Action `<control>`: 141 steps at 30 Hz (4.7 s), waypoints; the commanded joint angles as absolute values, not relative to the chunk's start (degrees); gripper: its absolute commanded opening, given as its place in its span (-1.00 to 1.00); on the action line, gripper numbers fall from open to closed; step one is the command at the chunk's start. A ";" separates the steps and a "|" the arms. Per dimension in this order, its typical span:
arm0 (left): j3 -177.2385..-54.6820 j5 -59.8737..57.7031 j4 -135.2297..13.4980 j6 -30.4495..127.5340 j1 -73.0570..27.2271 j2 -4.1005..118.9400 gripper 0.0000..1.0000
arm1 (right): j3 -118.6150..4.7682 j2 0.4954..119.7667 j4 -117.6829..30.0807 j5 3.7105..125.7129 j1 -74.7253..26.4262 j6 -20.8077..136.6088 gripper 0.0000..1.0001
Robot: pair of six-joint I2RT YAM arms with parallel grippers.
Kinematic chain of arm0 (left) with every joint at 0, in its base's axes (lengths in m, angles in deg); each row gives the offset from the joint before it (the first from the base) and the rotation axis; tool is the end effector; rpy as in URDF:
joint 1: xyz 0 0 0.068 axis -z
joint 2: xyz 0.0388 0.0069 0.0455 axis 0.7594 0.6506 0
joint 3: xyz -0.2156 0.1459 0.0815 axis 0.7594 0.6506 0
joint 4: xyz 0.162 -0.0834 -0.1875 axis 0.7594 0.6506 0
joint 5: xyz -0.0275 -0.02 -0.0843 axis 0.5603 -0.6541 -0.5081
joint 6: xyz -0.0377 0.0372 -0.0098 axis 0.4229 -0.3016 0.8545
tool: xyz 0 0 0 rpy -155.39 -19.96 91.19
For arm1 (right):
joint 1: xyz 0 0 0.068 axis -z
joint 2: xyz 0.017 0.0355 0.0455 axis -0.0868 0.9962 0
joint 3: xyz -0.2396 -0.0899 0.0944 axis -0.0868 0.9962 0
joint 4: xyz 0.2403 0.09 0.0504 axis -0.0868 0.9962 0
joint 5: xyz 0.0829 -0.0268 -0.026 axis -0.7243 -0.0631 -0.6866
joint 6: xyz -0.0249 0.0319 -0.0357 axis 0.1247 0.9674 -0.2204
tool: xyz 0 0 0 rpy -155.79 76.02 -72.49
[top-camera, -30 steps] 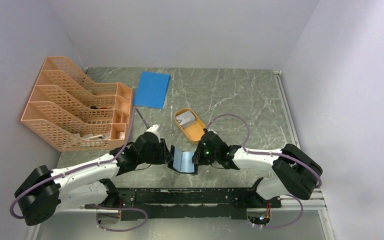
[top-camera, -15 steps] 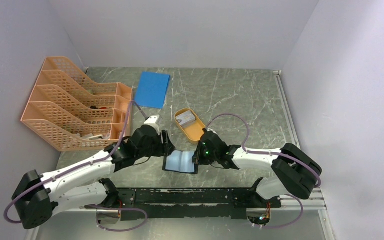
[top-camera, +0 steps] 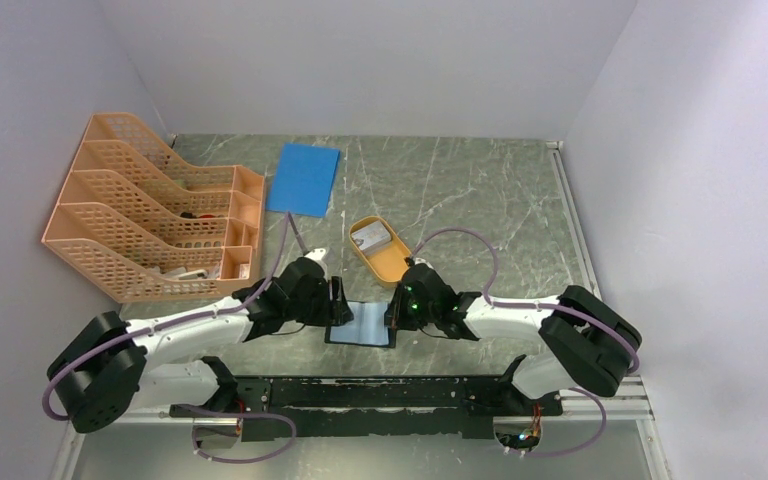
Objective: Put the credit cards into the card holder
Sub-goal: Turn over the card slot in the card holder.
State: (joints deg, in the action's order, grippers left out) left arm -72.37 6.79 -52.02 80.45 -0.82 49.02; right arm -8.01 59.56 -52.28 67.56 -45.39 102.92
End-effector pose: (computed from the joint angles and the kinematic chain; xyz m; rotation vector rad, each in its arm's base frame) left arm 0.1476 -0.1677 0.1736 0.1148 2.4984 -0.7482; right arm 0.1545 0.1913 0.1329 -0.0107 2.5816 0.8812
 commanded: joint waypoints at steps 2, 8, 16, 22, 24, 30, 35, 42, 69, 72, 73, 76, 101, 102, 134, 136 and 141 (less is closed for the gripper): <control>-70.04 2.26 -57.40 81.81 -2.65 50.48 0.24 | -6.44 60.78 -53.39 67.62 -45.54 102.93 -1.00; -68.64 0.25 -59.60 82.26 -3.62 51.93 0.23 | -6.16 60.79 -53.80 67.52 -45.57 102.94 -1.00; -68.02 -1.97 -62.49 82.23 -3.82 53.28 0.15 | -6.34 61.40 -54.32 67.26 -45.55 102.94 -1.00; -66.82 -5.13 -67.02 83.00 -3.97 52.38 -0.40 | -6.21 61.29 -54.42 67.26 -45.51 102.94 -1.00; -66.90 -5.75 -67.73 82.85 -3.97 52.11 -0.62 | -6.09 61.14 -54.42 67.27 -45.56 102.94 -1.00; -67.87 -5.76 -67.32 82.48 -3.97 51.99 -0.90 | -6.40 60.51 -53.01 67.65 -45.52 102.79 -0.70; -70.26 -2.54 -62.15 81.70 -3.97 51.65 -0.90 | -7.54 52.44 -45.21 71.66 -45.56 101.59 0.02; -72.06 -1.52 -60.54 81.67 -3.89 51.84 -0.90 | -10.83 38.99 -34.41 75.16 -46.13 99.07 0.11; -70.45 -8.20 -65.85 81.08 -3.89 51.67 -0.20 | -11.26 63.82 -53.70 67.67 -48.45 102.42 -0.32; -70.64 -8.51 -66.46 81.04 -3.89 51.27 -0.16 | -11.26 63.11 -53.25 67.98 -48.46 102.58 -0.20; -70.68 -8.57 -66.61 80.94 -3.89 51.08 -0.16 | -11.26 62.88 -53.08 68.10 -48.46 102.62 -0.17; -70.83 -8.40 -66.83 80.91 -3.91 50.83 -0.18 | -11.41 62.27 -52.37 68.56 -48.42 102.36 -0.13; -70.40 -6.69 -68.03 80.60 -3.89 56.58 -0.88 | -7.21 53.39 -53.48 69.48 -48.34 103.62 0.11; -70.40 -6.81 -68.16 80.69 -3.93 56.67 -0.88 | -7.07 52.99 -54.43 68.66 -48.37 103.17 0.14; -70.60 -8.03 -67.92 81.56 -3.89 55.87 -0.84 | -13.54 63.58 -52.76 68.88 -51.65 101.57 -0.01; -70.58 -7.92 -67.59 81.46 -3.90 55.62 -0.82 | -12.97 63.01 -52.75 69.29 -51.57 101.94 -0.15; -70.30 -7.22 -66.91 81.39 -3.89 55.56 -0.85 | -12.38 61.94 -52.10 70.09 -51.62 101.93 -0.39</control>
